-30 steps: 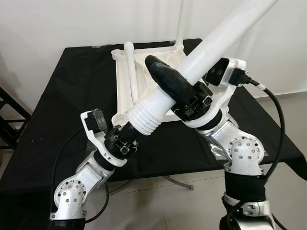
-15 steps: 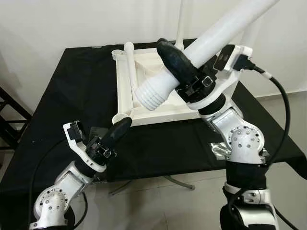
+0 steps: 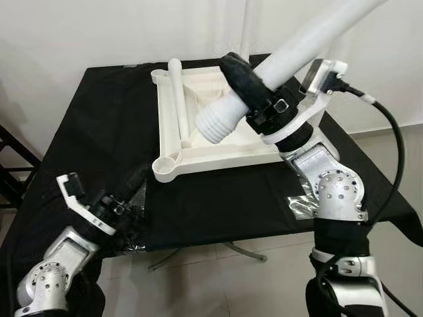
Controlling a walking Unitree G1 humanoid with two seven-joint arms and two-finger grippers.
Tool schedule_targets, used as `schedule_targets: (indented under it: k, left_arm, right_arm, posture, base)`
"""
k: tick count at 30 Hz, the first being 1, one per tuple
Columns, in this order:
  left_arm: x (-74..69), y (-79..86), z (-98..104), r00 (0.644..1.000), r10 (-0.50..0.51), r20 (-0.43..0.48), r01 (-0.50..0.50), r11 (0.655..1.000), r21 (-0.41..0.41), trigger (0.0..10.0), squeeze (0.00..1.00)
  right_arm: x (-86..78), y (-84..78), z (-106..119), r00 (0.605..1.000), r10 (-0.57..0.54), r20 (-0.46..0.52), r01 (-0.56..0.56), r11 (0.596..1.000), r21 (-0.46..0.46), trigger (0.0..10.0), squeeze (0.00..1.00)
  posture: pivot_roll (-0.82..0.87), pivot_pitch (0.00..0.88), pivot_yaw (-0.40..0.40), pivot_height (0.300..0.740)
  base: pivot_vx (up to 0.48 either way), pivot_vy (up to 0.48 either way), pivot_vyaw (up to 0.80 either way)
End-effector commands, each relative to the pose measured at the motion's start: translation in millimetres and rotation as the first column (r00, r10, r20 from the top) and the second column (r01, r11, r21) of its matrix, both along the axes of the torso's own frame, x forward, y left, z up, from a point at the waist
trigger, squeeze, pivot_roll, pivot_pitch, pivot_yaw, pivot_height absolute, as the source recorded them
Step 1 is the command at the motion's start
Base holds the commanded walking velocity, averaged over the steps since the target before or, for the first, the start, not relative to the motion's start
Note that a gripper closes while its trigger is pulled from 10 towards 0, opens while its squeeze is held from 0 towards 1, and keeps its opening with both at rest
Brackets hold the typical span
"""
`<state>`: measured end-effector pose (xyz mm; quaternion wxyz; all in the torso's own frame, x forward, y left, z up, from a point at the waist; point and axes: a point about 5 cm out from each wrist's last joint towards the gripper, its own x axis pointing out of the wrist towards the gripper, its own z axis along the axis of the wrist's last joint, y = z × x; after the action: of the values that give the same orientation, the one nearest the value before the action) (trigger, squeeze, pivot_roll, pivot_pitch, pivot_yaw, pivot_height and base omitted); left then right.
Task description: Building children table
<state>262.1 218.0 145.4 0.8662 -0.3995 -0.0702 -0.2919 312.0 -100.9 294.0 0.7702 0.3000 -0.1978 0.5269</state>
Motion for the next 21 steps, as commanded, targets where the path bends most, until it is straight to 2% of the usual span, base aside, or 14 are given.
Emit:
schedule_targets:
  k: [1,5,7,8,9,10,11,12,14,15,17,18,19,21]
  left_arm:
    - [2.4,5.2,2,0.999,0.042,-0.005,-0.042,0.998,0.039,10.0,0.0]
    - [10.5,3.2,7,0.992,0.129,-0.003,-0.128,0.983,0.129,10.0,0.0]
    - [20.5,2.0,8,0.971,0.239,-0.017,-0.23,0.95,0.212,10.0,0.0]
    - [20.5,2.0,8,0.971,0.239,-0.017,-0.23,0.95,0.212,10.0,0.0]
    - [29.1,-0.7,11,0.946,0.324,-0.025,-0.304,0.91,0.282,10.0,0.0]
    - [29.1,-0.7,11,0.946,0.324,-0.025,-0.304,0.91,0.282,10.0,0.0]
    - [32.1,-3.0,13,0.936,0.352,-0.019,-0.328,0.888,0.321,10.0,0.0]
    - [32.1,-3.0,13,0.936,0.352,-0.019,-0.328,0.888,0.321,10.0,0.0]
    - [37.2,-7.3,18,0.912,0.41,-0.001,-0.38,0.847,0.372,10.0,0.0]
    - [37.2,-7.3,18,0.912,0.41,-0.001,-0.38,0.847,0.372,10.0,0.0]
    - [41.6,-10.1,19,0.881,0.473,-0.002,-0.426,0.794,0.433,10.0,0.0]
    - [41.6,-10.1,19,0.881,0.473,-0.002,-0.426,0.794,0.433,10.0,0.0]
    - [43.3,-13.6,19,0.865,0.502,0.021,-0.443,0.742,0.504,10.0,0.0]
    - [43.4,-15.6,18,0.864,0.503,0.032,-0.443,0.727,0.524,10.0,0.0]
  right_arm:
    - [1.6,4.1,-5,0.999,-0.051,-0.002,0.051,0.997,-0.059,10.0,0.0]
    - [10.3,7.7,-24,0.982,-0.187,-0.007,0.181,0.962,-0.203,10.0,0.0]
    - [11.4,10.2,-35,0.972,-0.234,0.006,0.227,0.934,-0.275,10.0,0.0]
    - [11.4,10.2,-35,0.972,-0.234,0.006,0.227,0.934,-0.275,10.0,0.0]
    - [13.5,10.1,-44,0.954,-0.299,0.025,0.289,0.891,-0.351,10.0,0.0]
    - [13.5,10.1,-44,0.954,-0.299,0.025,0.289,0.891,-0.351,10.0,0.0]
    - [13.8,9.1,-48,0.946,-0.322,0.037,0.312,0.873,-0.374,10.0,0.0]
    - [13.8,9.1,-48,0.946,-0.322,0.037,0.312,0.873,-0.374,10.0,0.0]
    - [12.7,6.2,-51,0.938,-0.347,0.025,0.33,0.867,-0.372,10.0,0.0]
    - [12.7,6.2,-51,0.938,-0.347,0.025,0.33,0.867,-0.372,10.0,0.0]
    - [10.2,3.6,-55,0.931,-0.363,0.031,0.346,0.857,-0.381,10.0,0.0]
    - [10.2,3.6,-55,0.931,-0.363,0.031,0.346,0.857,-0.381,10.0,0.0]
    - [8.7,2.6,-58,0.927,-0.372,0.043,0.357,0.846,-0.395,10.0,0.0]
    - [8.4,2.5,-59,0.926,-0.374,0.048,0.361,0.843,-0.4,10.0,0.0]
  posture:
    - [-0.03,0.065,-0.001,0.74]
    - [-0.03,0.067,0.0,0.74]
    - [-0.03,0.069,0.002,0.74]
    - [-0.03,0.069,0.002,0.74]
    - [-0.03,0.07,0.006,0.74]
    - [-0.03,0.07,0.006,0.74]
    - [-0.02,0.07,0.005,0.74]
    - [-0.02,0.07,0.005,0.74]
    - [-0.02,0.074,0.008,0.74]
    - [-0.02,0.074,0.008,0.74]
    - [-0.02,0.077,0.012,0.74]
    - [-0.02,0.077,0.012,0.74]
    - [-0.02,0.077,0.012,0.74]
    - [-0.02,0.077,0.012,0.74]
  base:
    - [0.0,0.0,0.0]
    - [0.0,0.0,0.0]
    - [0.0,0.0,0.0]
    - [0.0,0.0,0.0]
    - [0.0,0.0,0.0]
    - [0.0,0.0,0.0]
    - [0.0,0.0,0.0]
    - [0.0,0.0,0.0]
    - [0.0,0.0,0.0]
    - [0.0,0.0,0.0]
    - [0.0,0.0,0.0]
    - [0.0,0.0,0.0]
    - [0.0,0.0,0.0]
    - [0.0,0.0,0.0]
